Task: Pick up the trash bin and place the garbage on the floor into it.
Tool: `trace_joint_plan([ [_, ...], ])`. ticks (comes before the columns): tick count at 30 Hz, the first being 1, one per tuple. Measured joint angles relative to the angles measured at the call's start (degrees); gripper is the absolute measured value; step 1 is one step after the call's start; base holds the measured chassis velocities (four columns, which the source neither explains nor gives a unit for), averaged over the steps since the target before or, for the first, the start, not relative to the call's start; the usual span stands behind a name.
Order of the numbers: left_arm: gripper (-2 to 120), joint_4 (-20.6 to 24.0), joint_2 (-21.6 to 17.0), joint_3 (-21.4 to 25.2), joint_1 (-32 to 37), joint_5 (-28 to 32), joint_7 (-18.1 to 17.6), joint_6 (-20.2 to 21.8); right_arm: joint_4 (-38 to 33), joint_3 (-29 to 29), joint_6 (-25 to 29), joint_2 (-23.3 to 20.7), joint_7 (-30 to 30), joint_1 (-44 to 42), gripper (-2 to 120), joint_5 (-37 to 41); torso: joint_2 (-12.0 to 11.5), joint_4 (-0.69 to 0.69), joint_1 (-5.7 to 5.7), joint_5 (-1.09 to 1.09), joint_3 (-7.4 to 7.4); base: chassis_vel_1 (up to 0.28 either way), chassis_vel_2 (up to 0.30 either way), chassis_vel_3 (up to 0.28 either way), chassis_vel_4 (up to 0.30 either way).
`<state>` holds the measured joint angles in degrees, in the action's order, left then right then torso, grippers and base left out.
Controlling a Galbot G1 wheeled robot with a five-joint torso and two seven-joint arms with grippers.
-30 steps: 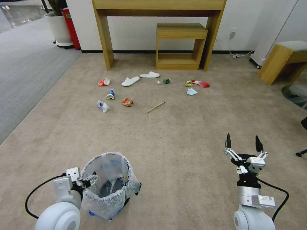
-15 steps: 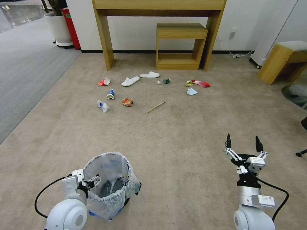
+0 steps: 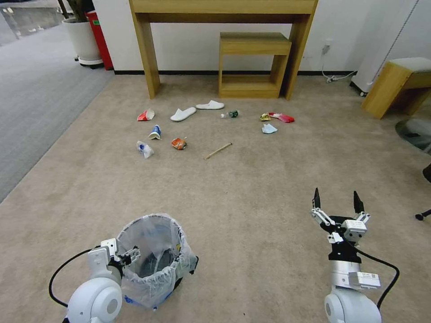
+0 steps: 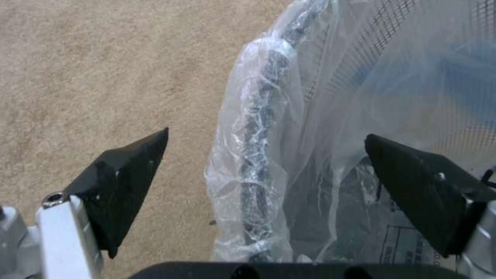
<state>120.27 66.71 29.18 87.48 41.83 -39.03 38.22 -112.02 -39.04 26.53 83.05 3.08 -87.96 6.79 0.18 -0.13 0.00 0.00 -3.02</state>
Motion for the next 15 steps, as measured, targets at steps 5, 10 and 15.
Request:
trace_joint_plan([
  [5,99,-0.2,0.3,-0.5,0.0,-0.1,-0.2,0.0,0.1,0.0,0.0,0.0,0.0,-0.2,100,-0.2,0.0,0.00,0.00,0.00,0.00,0.000,0.000,0.000,0.000],
  [10,98,-0.4,0.7,-0.8,0.1,-0.2,-0.2,0.0,0.0,-0.1,0.0,0.0,0.0,-0.4,100,-0.4,0.0,0.00,0.00,0.00,0.00,0.000,0.000,0.000,0.000],
  [15,95,-0.8,0.9,-0.9,0.0,-0.3,-0.2,0.0,-0.1,-0.2,0.2,0.0,0.0,-0.7,100,-0.6,0.0,0.00,0.00,0.02,0.00,0.000,0.000,0.000,0.000],
])
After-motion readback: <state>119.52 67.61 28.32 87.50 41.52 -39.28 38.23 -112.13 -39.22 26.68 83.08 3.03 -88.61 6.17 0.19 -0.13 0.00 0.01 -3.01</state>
